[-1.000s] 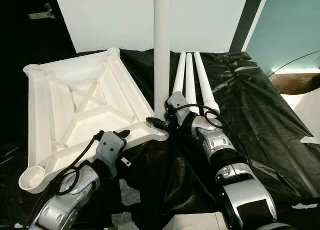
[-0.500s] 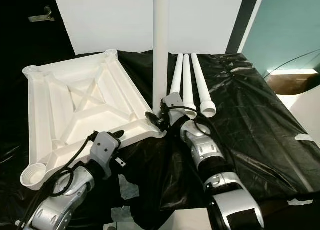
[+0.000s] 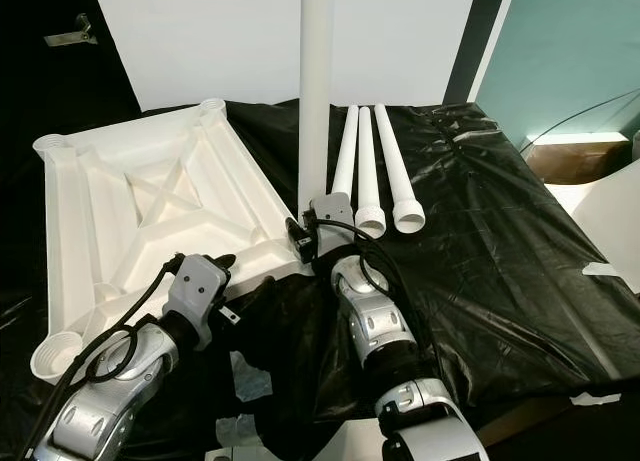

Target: Building children table

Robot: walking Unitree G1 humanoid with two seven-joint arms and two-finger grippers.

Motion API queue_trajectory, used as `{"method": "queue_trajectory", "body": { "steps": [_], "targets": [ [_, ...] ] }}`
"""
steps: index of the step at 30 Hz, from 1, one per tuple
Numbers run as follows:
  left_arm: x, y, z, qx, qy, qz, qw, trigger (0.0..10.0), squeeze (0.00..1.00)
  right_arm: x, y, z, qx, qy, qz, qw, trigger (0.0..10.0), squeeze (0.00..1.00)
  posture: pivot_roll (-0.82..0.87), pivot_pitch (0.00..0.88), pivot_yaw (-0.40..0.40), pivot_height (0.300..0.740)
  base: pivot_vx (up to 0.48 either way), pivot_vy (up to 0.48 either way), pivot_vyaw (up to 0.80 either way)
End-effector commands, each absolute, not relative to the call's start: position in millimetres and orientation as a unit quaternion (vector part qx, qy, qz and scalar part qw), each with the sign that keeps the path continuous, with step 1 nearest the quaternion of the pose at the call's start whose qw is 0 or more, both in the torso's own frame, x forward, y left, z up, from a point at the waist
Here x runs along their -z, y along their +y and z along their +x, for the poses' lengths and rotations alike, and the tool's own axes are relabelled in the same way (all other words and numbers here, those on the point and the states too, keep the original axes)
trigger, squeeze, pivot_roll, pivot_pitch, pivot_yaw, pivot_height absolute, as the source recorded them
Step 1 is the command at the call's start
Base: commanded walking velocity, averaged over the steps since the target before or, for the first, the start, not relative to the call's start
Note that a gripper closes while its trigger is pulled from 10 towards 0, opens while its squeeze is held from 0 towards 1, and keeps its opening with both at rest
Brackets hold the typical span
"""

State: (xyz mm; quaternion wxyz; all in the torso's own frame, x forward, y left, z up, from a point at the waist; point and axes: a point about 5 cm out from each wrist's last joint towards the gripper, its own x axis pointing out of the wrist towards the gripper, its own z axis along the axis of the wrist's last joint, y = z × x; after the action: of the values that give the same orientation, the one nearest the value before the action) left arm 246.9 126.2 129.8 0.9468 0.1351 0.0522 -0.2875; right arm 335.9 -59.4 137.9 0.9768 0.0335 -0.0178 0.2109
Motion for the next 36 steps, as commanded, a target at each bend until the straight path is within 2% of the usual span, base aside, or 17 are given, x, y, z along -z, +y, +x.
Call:
{"method": "queue_trajectory", "body": {
  "steps": [1,9,10,12,13,14,15,18,19,21,22,31,36],
  "targets": [
    [-118,128,246,0.318,0.092,0.145,0.933,10.0,0.0,-137,-58,333,-0.216,-0.014,0.065,0.974,10.0,1.0,0.14,0.035,-0.014,0.74,0.0,0.0,0.0],
    [-112,146,252,0.282,0.127,0.171,0.936,10.0,0.0,-140,-74,329,-0.196,-0.026,0.066,0.978,10.0,1.0,0.14,0.036,-0.012,0.74,0.0,0.0,0.0],
    [-112,148,252,0.277,0.13,0.17,0.937,10.0,0.0,-140,-75,329,-0.196,-0.026,0.065,0.978,10.0,0.48,0.14,0.036,-0.011,0.74,0.0,0.0,0.0],
    [-112,150,252,0.275,0.132,0.173,0.937,10.0,0.0,-140,-78,328,-0.196,-0.028,0.063,0.978,10.0,0.48,0.14,0.036,-0.01,0.74,0.0,0.0,0.0],
    [-112,153,252,0.272,0.136,0.173,0.937,10.0,0.0,-141,-81,328,-0.194,-0.03,0.063,0.979,10.0,0.0,0.14,0.038,-0.01,0.74,0.0,0.0,0.0],
    [-113,155,252,0.27,0.139,0.173,0.937,10.0,0.0,-141,-83,327,-0.193,-0.031,0.063,0.979,10.0,0.0,0.14,0.038,-0.01,0.74,0.0,0.0,0.0],
    [-113,160,251,0.267,0.147,0.175,0.936,7.0,0.0,-141,-87,327,-0.189,-0.033,0.06,0.98,10.0,0.0,0.14,0.04,-0.007,0.74,0.0,0.0,0.0],
    [-113,163,251,0.265,0.153,0.177,0.935,7.0,0.0,-141,-90,326,-0.185,-0.034,0.059,0.98,10.0,0.0,0.14,0.04,-0.007,0.74,0.0,0.0,0.0],
    [-113,169,250,0.261,0.165,0.193,0.931,4.3,0.0,-141,-95,325,-0.18,-0.035,0.054,0.982,10.0,0.0,0.14,0.042,-0.005,0.74,0.0,0.0,0.0],
    [-113,170,250,0.26,0.167,0.197,0.93,4.3,0.0,-142,-96,325,-0.179,-0.035,0.053,0.982,10.0,0.0,0.14,0.042,-0.005,0.74,0.0,0.0,0.0],
    [-112,173,250,0.259,0.176,0.213,0.925,0.0,0.0,-141,-98,324,-0.175,-0.033,0.053,0.983,10.0,0.0,0.13,0.045,0.001,0.74,0.0,0.0,0.0],
    [-113,182,252,0.233,0.208,0.256,0.915,0.0,0.0,-140,-101,324,-0.163,-0.03,0.055,0.985,10.0,0.0,0.13,0.043,0.005,0.74,0.0,0.0,0.0],
    [-113,180,254,0.191,0.216,0.247,0.925,0.0,0.0,-140,-102,323,-0.161,-0.03,0.055,0.985,10.0,0.0,0.13,0.04,0.004,0.74,0.0,0.0,0.0]
  ]
}}
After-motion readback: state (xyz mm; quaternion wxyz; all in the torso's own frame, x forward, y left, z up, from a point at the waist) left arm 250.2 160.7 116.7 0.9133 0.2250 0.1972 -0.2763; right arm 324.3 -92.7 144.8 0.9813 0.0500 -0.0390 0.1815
